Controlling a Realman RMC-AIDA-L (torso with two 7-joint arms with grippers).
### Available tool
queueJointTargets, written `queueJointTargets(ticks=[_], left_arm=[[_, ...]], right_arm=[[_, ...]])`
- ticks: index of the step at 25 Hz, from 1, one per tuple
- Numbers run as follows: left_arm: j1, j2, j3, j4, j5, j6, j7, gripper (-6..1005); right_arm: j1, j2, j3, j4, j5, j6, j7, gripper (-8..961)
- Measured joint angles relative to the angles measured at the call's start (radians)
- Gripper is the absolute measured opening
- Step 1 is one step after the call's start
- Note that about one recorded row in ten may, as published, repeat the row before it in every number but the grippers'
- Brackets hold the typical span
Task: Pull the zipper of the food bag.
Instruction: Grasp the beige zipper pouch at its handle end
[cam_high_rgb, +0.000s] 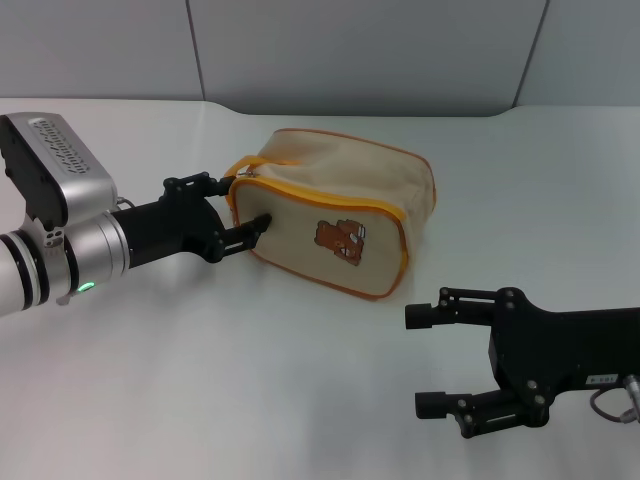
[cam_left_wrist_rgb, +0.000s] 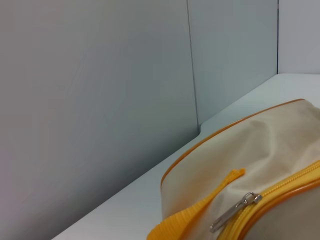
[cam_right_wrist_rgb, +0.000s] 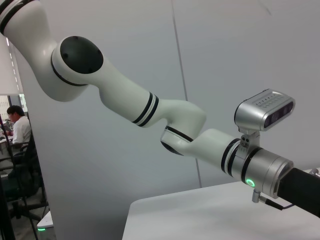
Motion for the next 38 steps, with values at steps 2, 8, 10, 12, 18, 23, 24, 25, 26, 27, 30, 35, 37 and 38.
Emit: queueJointTargets(ticks=[2,8,10,12,18,23,24,25,26,27,30,35,37,38], left_arm=[[-0.001,0.0,-0.001,-0.001,0.0,0.001,0.002,757],[-0.002,-0.002,-0.004,-0.003,-0.001,0.007,0.009,658],[-0.002,-0.004,-0.006,-0.011,-0.002,0.01,0.022,589],[-0.002,-0.004,-0.008,-0.021,-0.003,0.011,0.043,486],[0.005,-0.005,-0.009,-0.028,-0.024,0.014,0.057,293],[0.035,-0.004,-0.009,-0.023,-0.077,0.08,0.058,239],[0.039,-0.004,-0.009,-0.023,-0.083,0.088,0.058,231],[0.04,-0.004,-0.009,-0.023,-0.087,0.092,0.058,223],[0.041,-0.004,-0.009,-0.025,-0.089,0.093,0.061,213],[0.041,-0.004,-0.008,-0.026,-0.091,0.094,0.066,202],[0.047,-0.006,-0.009,-0.029,-0.106,0.111,0.081,171],[0.084,-0.004,-0.008,-0.014,-0.195,0.2,0.086,144],[0.093,-0.002,-0.006,0.005,-0.206,0.236,0.093,133],[0.096,-0.002,-0.001,0.02,-0.207,0.247,0.098,127]], right_arm=[[0.0,0.0,0.0,0.0,0.0,0.0,-0.002,841],[0.0,0.002,0.0,0.0,0.0,0.001,-0.006,840],[0.0,0.002,0.0,0.0,0.0,0.001,-0.006,840],[0.0,0.002,0.0,0.0,0.0,0.001,-0.006,840],[0.0,0.002,0.0,0.0,0.0,0.002,-0.006,840],[0.0,0.002,0.0,-0.001,0.006,0.003,-0.008,840],[0.0,0.002,0.0,-0.001,0.007,0.003,-0.008,840],[0.0,0.002,0.0,-0.001,0.007,0.003,-0.008,840],[0.0,0.002,0.002,-0.003,0.007,0.003,-0.008,840],[0.0,0.002,0.002,-0.003,0.007,0.003,-0.008,840],[0.0,0.003,0.012,-0.005,0.008,0.003,-0.009,840],[-0.02,0.014,0.118,-0.004,0.02,-0.01,-0.053,840],[-0.039,0.027,0.188,0.0,0.049,-0.012,-0.091,840],[-0.049,0.035,0.226,0.003,0.074,-0.011,-0.117,841]])
